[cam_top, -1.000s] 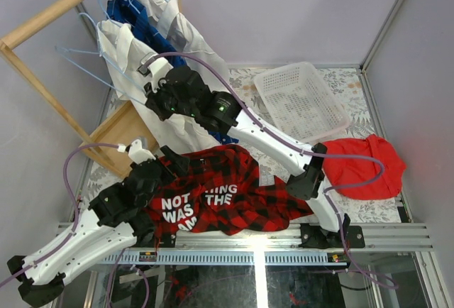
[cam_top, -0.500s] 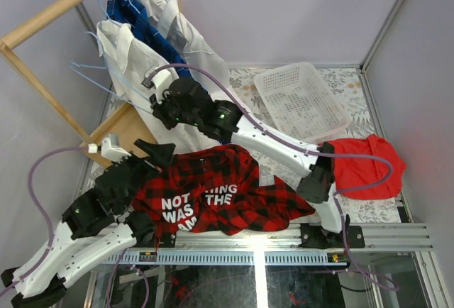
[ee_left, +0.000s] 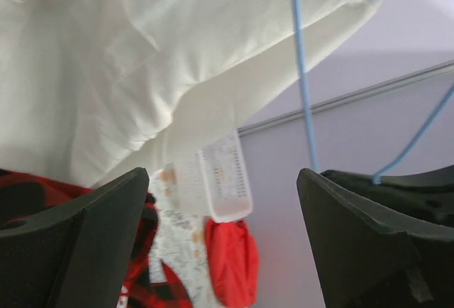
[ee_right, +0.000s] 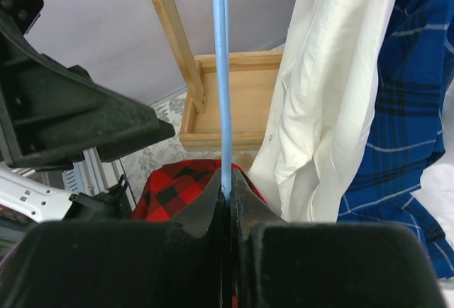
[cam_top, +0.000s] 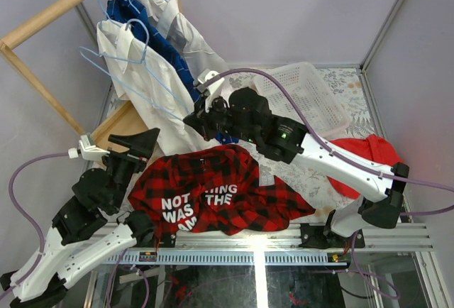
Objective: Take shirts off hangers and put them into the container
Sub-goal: Place the hanger at the clothesline.
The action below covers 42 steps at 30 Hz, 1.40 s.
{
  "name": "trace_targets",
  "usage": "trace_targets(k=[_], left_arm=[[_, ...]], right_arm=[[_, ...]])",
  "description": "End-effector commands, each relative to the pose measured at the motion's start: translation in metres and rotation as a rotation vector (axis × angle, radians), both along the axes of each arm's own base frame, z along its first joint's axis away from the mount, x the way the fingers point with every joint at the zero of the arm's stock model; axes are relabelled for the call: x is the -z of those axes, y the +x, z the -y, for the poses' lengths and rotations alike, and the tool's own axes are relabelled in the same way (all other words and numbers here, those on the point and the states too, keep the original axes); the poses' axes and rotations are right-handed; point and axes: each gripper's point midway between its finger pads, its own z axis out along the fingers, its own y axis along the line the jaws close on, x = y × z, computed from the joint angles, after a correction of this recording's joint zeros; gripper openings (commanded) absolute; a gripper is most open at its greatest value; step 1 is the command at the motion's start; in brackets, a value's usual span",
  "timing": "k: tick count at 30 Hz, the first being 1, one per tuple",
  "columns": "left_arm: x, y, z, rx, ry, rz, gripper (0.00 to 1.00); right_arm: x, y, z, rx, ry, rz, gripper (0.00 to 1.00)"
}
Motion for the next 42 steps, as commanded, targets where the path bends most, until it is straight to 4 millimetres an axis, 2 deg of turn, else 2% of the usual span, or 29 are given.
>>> trace_targets(k=[1, 6, 10, 12, 14, 18, 25, 29, 34, 36, 37, 38, 40, 41, 42], left_arm=[[-0.047, 0.003, 0.02, 0.066, -0.211, 0.127, 0.86], [-0.049, 0.001, 0.058, 0.224, -0.237, 0.116, 0.84], [-0.032, 0.009, 0.074, 0.247, -0.229, 0.062, 0.7], [-0.023, 0.014, 0.072, 0.212, -0.273, 0.038, 0.61], [-0.01, 0.02, 0.069, 0.176, -0.339, 0.04, 0.55], [-0.01, 0.025, 0.068, 0.157, -0.422, 0.088, 0.55], [-0.017, 0.03, 0.078, 0.176, -0.397, 0.089, 0.68], [-0.013, 0.029, 0.074, 0.164, -0.404, 0.087, 0.68], [-0.006, 0.028, 0.066, 0.136, -0.435, 0.095, 0.61], [-0.005, 0.029, 0.067, 0.134, -0.427, 0.092, 0.54], [-0.002, 0.03, 0.069, 0.137, -0.419, 0.082, 0.48], [0.001, 0.031, 0.07, 0.136, -0.414, 0.068, 0.4], [0.005, 0.032, 0.072, 0.134, -0.405, 0.049, 0.18], [0.007, 0.033, 0.072, 0.132, -0.4, 0.044, 0.11], [0.008, 0.034, 0.072, 0.127, -0.398, 0.04, 0.03]], right_arm=[[-0.021, -0.007, 0.003, 0.0, 0.102, 0.004, 0.0], [-0.014, -0.007, 0.003, -0.002, 0.083, -0.006, 0.0], [-0.017, -0.014, 0.0, -0.034, 0.115, -0.021, 0.0], [-0.017, -0.017, 0.001, -0.046, 0.121, -0.029, 0.0], [-0.015, -0.022, 0.0, -0.067, 0.12, -0.041, 0.0], [-0.006, -0.022, 0.003, -0.059, 0.103, -0.054, 0.0], [0.0, -0.026, 0.007, -0.068, 0.095, -0.063, 0.0], [0.009, -0.02, 0.012, -0.025, 0.073, -0.072, 0.0], [0.013, -0.034, 0.011, -0.092, 0.08, -0.095, 0.0], [0.01, -0.036, 0.012, -0.099, 0.106, -0.091, 0.0], [0.009, -0.036, 0.013, -0.098, 0.115, -0.085, 0.0], [0.008, -0.036, 0.013, -0.098, 0.12, -0.083, 0.0], [0.008, -0.036, 0.012, -0.103, 0.121, -0.08, 0.0], [0.007, -0.037, 0.011, -0.108, 0.12, -0.08, 0.0], [0.006, -0.037, 0.01, -0.111, 0.12, -0.08, 0.08]])
